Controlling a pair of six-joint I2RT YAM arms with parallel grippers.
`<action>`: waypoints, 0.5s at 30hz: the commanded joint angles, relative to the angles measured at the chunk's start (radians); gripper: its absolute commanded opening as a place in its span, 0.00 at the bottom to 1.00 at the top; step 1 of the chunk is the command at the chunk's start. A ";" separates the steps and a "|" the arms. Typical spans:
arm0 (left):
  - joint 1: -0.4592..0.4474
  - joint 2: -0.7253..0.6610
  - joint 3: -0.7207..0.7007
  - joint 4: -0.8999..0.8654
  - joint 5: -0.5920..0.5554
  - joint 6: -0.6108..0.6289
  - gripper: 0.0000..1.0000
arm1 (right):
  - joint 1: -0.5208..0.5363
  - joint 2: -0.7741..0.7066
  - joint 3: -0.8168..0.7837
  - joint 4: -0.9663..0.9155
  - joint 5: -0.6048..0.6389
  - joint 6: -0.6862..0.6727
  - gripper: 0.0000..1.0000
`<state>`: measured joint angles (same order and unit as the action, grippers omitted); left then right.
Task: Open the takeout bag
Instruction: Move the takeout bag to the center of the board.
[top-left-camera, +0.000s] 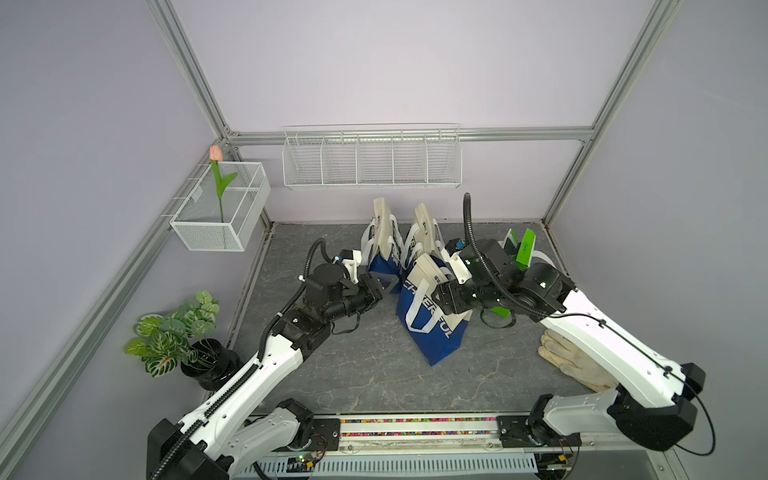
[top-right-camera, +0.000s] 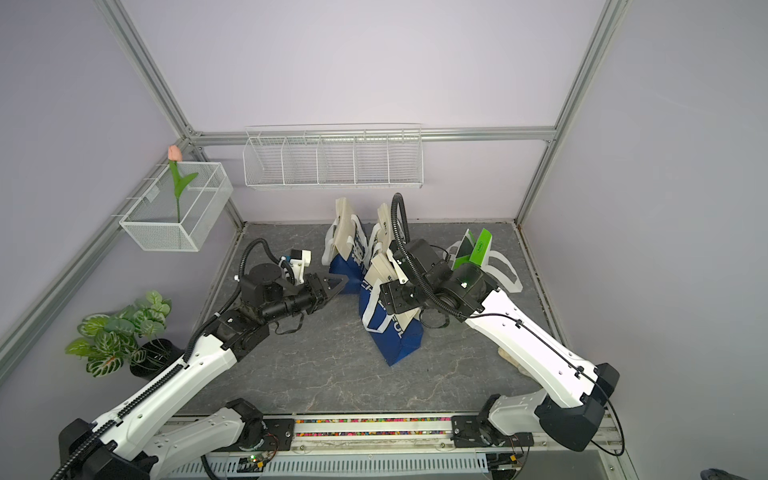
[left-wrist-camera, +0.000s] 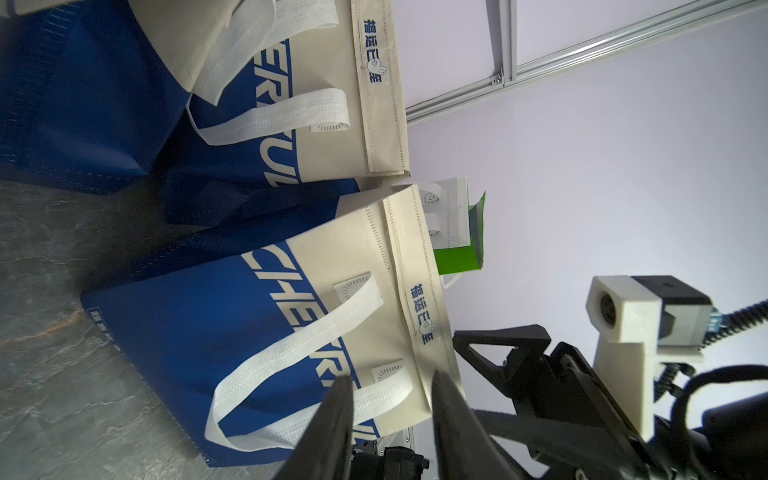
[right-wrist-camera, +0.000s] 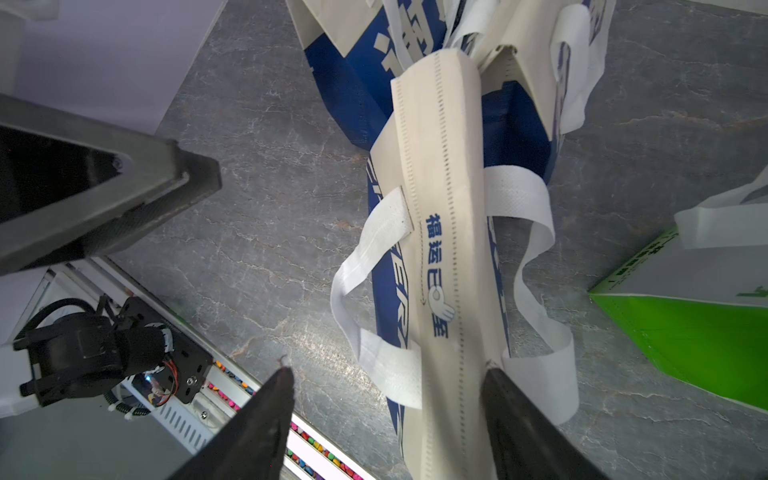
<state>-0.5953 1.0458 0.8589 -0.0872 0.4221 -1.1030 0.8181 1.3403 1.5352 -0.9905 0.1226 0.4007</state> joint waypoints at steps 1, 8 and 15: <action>0.004 0.030 -0.006 0.086 0.053 -0.046 0.35 | -0.027 -0.007 -0.010 0.016 -0.017 0.007 0.75; 0.003 0.068 -0.005 0.112 0.074 -0.052 0.35 | -0.077 0.028 0.074 -0.051 0.001 -0.051 0.79; 0.002 0.049 0.006 0.030 0.053 0.003 0.35 | -0.174 0.045 0.055 -0.028 -0.136 -0.073 0.82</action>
<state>-0.5957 1.1149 0.8589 -0.0326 0.4797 -1.1263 0.6659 1.3685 1.5978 -1.0203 0.0631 0.3565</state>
